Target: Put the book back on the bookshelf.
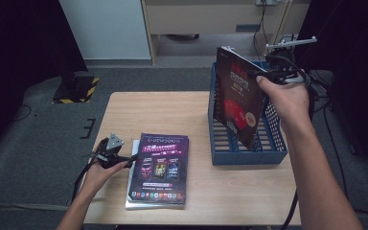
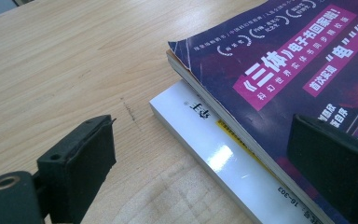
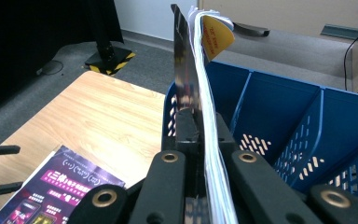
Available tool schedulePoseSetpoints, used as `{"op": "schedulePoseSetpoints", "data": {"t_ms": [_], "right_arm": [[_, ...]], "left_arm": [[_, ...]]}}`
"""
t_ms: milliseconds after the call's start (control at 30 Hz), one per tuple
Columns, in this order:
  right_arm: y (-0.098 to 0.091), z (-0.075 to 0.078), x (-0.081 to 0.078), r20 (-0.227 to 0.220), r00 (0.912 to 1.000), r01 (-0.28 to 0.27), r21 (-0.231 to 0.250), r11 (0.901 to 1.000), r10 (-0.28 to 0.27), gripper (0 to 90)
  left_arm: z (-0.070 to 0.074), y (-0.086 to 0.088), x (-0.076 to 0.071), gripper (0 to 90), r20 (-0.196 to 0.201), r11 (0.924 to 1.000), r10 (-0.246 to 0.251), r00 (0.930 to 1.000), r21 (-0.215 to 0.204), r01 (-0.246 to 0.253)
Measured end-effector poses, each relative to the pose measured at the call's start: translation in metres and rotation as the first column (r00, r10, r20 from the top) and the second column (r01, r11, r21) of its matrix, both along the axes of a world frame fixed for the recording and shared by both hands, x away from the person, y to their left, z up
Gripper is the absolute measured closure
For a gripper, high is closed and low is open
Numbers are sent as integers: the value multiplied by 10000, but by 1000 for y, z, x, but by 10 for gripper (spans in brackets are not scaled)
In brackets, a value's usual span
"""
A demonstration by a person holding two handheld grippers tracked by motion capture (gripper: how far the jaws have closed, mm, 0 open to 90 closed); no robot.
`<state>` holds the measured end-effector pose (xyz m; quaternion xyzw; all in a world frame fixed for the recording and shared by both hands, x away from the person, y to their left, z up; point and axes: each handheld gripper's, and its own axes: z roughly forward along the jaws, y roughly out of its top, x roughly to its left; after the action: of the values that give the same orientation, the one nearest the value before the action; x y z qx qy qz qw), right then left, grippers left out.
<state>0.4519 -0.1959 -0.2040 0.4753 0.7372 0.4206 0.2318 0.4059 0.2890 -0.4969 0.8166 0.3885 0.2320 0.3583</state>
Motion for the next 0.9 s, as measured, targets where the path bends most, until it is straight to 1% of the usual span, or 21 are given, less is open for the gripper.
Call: {"op": "schedulePoseSetpoints", "data": {"t_ms": [200, 400, 500, 900], "right_arm": [[5, -3, 7, -49, 9999, 131, -36, 9999, -132, 872], [9, -6, 12, 143, 9994, 325, 91, 9994, -326, 872], [13, -7, 15, 167, 9991, 394, 130, 9991, -396, 872], [18, -16, 21, 93, 9988, 473, 179, 9987, -475, 871]], "left_arm": [[0, 0, 0, 74, 6, 10000, -1, 10000, -22, 1], [0, 0, 0, 74, 2, 10000, -12, 10000, -26, 12], [1, 0, 0, 74, 11, 10000, -12, 10000, -26, 12], [0, 0, 0, 74, -4, 10000, -37, 10000, 29, 37]]}}
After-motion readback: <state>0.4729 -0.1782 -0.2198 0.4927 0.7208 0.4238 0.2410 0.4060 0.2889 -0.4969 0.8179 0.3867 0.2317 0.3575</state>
